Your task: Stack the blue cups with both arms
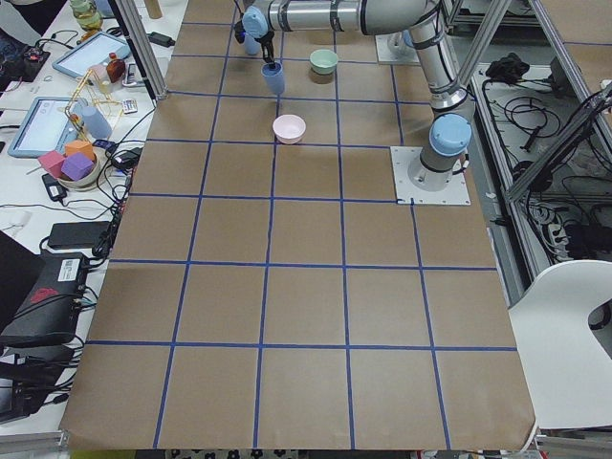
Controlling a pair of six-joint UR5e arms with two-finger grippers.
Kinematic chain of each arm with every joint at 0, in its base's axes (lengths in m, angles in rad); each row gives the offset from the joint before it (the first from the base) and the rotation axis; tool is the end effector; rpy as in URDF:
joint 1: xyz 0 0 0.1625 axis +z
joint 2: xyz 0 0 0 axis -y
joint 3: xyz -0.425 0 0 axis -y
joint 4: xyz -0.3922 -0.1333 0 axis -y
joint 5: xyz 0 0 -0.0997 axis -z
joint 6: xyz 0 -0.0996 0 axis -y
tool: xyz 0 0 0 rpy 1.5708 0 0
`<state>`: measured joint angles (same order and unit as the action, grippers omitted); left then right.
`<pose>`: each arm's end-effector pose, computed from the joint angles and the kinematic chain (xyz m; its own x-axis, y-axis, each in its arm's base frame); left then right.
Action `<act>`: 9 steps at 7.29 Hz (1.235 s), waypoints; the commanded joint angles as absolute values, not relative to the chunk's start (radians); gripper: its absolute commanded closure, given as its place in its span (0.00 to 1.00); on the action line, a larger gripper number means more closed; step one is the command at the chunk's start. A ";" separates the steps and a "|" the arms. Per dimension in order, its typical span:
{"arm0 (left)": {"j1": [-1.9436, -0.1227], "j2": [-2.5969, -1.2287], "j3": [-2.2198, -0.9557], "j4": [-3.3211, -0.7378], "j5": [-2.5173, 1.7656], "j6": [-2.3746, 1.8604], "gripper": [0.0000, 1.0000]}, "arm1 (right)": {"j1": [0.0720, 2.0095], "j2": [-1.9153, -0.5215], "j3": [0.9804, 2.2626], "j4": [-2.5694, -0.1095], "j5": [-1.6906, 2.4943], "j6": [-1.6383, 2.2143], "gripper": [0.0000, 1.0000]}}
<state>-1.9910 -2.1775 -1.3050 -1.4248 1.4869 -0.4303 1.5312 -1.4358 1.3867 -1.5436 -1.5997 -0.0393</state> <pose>-0.4110 -0.5727 0.2638 -0.9998 -0.0177 -0.0061 -0.0185 0.9775 0.2103 0.1085 -0.5555 0.5055 -0.9996 0.0009 0.0297 0.0003 0.9998 -0.0208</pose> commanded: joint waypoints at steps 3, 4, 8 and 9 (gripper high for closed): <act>-1.985 -2.151 -1.399 -1.295 1.500 -0.425 0.00 | 1.528 -1.436 1.387 -1.551 -1.598 -0.038 0.00; -1.971 -2.117 -1.387 -1.355 1.497 -0.428 0.00 | 1.528 -1.436 1.387 -1.551 -1.598 -0.040 0.00; -1.832 -2.016 -1.125 -1.759 1.496 -0.369 0.00 | 1.473 -1.421 1.388 -1.557 -1.592 -0.055 0.00; -1.777 -1.982 -1.073 -1.778 1.490 -0.292 0.00 | 1.445 -1.355 1.382 -1.600 -1.592 -0.073 0.00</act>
<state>-1.8392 -2.0194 -1.1499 -1.7184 1.4927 -0.3653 1.4802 -1.4102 1.3862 -1.5643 -1.5935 -0.0553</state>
